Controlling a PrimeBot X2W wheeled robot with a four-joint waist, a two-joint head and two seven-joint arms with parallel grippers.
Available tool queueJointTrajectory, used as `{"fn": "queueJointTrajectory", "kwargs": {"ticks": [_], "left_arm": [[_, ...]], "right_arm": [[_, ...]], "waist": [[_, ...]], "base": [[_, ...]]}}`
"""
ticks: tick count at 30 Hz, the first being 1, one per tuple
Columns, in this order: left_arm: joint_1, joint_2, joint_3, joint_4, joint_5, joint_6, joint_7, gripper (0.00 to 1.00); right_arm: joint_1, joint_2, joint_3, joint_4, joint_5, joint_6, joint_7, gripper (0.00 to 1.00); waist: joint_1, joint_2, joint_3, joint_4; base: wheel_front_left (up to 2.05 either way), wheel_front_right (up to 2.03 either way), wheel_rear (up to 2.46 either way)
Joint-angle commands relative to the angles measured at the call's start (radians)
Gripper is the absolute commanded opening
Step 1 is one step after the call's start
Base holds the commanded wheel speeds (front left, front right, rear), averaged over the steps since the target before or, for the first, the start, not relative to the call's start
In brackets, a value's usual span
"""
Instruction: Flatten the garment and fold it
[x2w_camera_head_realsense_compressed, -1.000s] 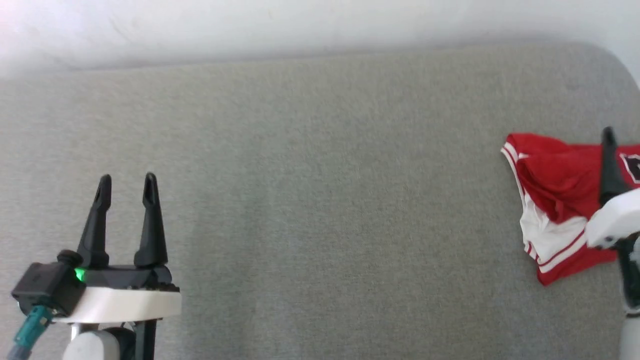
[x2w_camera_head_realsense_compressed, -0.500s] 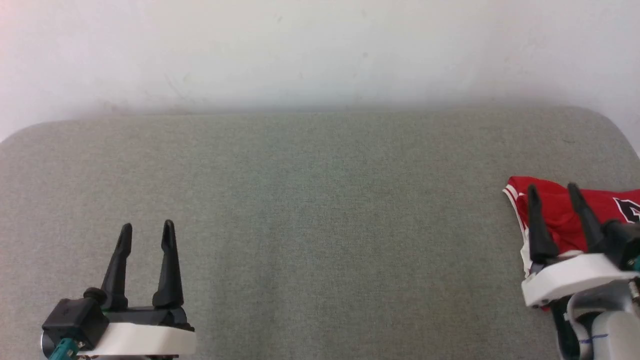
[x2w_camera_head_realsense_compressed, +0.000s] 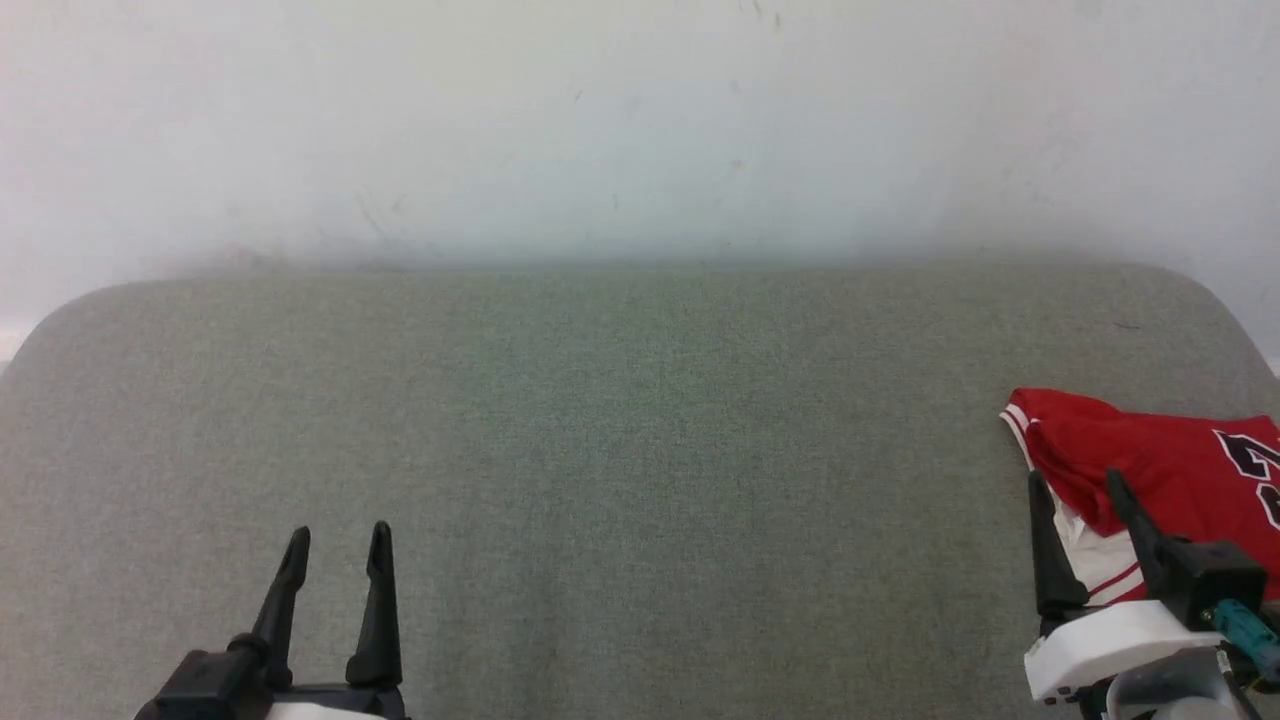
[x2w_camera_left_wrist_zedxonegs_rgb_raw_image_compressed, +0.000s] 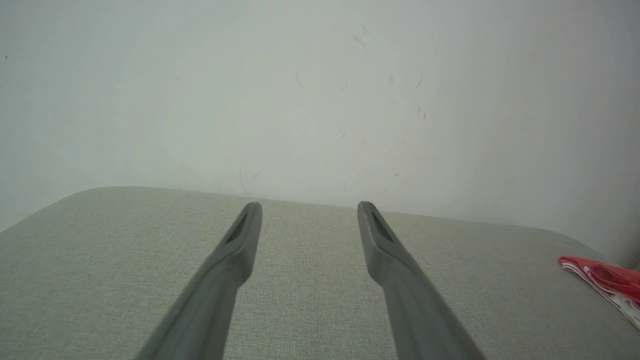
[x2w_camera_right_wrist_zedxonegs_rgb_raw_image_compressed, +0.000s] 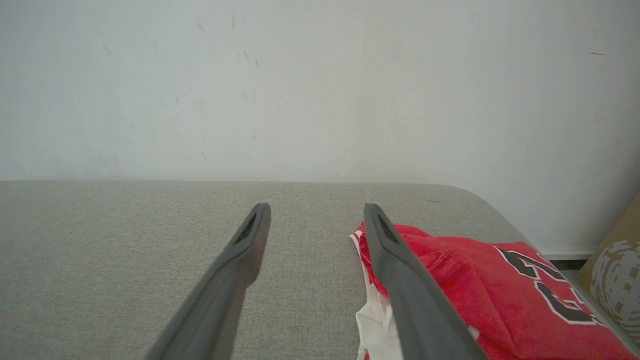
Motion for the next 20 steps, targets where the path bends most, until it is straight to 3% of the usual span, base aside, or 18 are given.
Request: {"fn": "queueJointTrajectory", "kwargs": {"ticks": [1,13,14,20], "left_arm": [[0.007,-0.003,-0.002,0.003,0.005,-0.004,-0.005,1.0],[0.001,-0.011,-0.002,0.017,0.007,-0.01,-0.005,1.0],[0.0,-0.006,-0.003,0.015,0.001,-0.007,0.0,0.0],[-0.001,-0.006,-0.005,0.016,0.003,-0.006,0.004,0.0]], "right_arm": [[0.007,0.002,-0.001,0.001,0.005,-0.001,-0.007,1.0],[0.007,0.002,0.009,0.011,0.0,-0.001,-0.017,1.0],[0.001,0.0,0.008,0.009,-0.002,0.0,-0.009,0.0],[0.001,-0.001,0.01,0.007,-0.002,0.0,-0.005,0.0]], "waist": [[0.0001,0.0,-0.004,-0.003],[0.0001,0.0,-0.001,-0.008],[0.0001,0.0,-0.001,-0.008],[0.0002,0.0,-0.001,-0.009]], "base": [[0.0,0.0,0.0],[0.0,0.0,0.0],[0.0,0.0,0.0],[0.0,0.0,0.0]]}}
